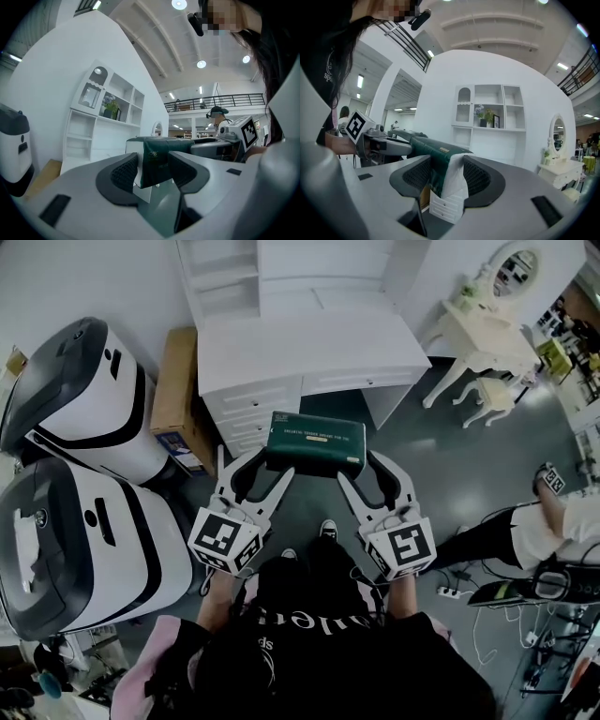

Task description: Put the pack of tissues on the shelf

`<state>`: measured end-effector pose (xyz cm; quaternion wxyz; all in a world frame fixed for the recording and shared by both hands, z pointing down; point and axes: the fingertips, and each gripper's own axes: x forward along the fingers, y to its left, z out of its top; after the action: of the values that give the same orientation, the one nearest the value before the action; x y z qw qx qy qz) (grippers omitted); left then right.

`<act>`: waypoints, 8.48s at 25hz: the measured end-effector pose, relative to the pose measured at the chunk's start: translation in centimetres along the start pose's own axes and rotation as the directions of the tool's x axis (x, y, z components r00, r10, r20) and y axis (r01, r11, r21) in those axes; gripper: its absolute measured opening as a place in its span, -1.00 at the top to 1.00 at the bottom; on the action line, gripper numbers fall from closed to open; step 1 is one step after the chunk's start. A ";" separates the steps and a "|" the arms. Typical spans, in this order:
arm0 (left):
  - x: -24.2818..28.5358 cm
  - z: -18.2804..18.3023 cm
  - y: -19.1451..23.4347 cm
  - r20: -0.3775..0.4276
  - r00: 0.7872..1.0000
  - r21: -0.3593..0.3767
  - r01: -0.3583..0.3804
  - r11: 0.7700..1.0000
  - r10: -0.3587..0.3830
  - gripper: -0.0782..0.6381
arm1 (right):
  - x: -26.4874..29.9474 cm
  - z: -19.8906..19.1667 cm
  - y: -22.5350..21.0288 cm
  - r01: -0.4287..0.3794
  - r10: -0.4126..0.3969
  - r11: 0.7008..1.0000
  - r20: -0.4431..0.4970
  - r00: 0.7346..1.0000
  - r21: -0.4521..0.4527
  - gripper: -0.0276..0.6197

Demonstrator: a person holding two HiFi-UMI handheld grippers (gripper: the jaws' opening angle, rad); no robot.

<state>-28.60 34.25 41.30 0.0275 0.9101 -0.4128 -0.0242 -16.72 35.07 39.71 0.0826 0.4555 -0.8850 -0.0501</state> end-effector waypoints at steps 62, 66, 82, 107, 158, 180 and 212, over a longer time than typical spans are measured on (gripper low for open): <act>52.0 0.8 9.2 -0.054 0.998 0.023 -0.035 0.999 0.036 0.18 | 21.6 -4.7 -48.4 -0.005 0.003 0.999 0.050 0.999 0.042 0.17; 55.5 2.1 12.6 -0.045 0.999 0.026 -0.016 1.000 0.017 0.18 | 25.4 -3.6 -51.0 0.016 -0.018 0.999 0.051 0.999 0.038 0.17; 65.9 6.6 23.0 0.037 0.997 0.105 0.064 0.992 -0.068 0.18 | 37.5 0.4 -59.0 0.082 -0.078 0.996 0.114 0.990 -0.026 0.17; 81.1 20.0 23.9 0.217 0.967 0.270 0.074 0.960 -0.135 0.20 | 41.1 12.3 -74.7 0.170 -0.102 0.961 0.289 0.952 -0.219 0.17; 100.0 23.2 31.0 0.211 0.911 0.403 -0.410 0.818 0.353 0.21 | 57.4 14.9 -94.2 0.110 -0.068 0.985 0.289 0.955 -0.131 0.25; 92.7 19.9 28.0 0.194 0.959 0.331 -0.264 0.906 0.209 0.21 | 53.6 12.7 -88.1 0.070 -0.021 0.982 0.264 0.964 -0.178 0.26; 60.6 -2.4 27.5 -0.158 0.966 -0.026 -0.211 0.977 0.205 0.41 | 46.5 -0.7 -60.8 -0.063 0.060 0.996 0.047 0.997 0.061 0.30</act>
<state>-9.16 -29.40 44.37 0.0813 0.8600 -0.5021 0.0404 5.39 -38.10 35.05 0.0499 0.4292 -0.9013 -0.0303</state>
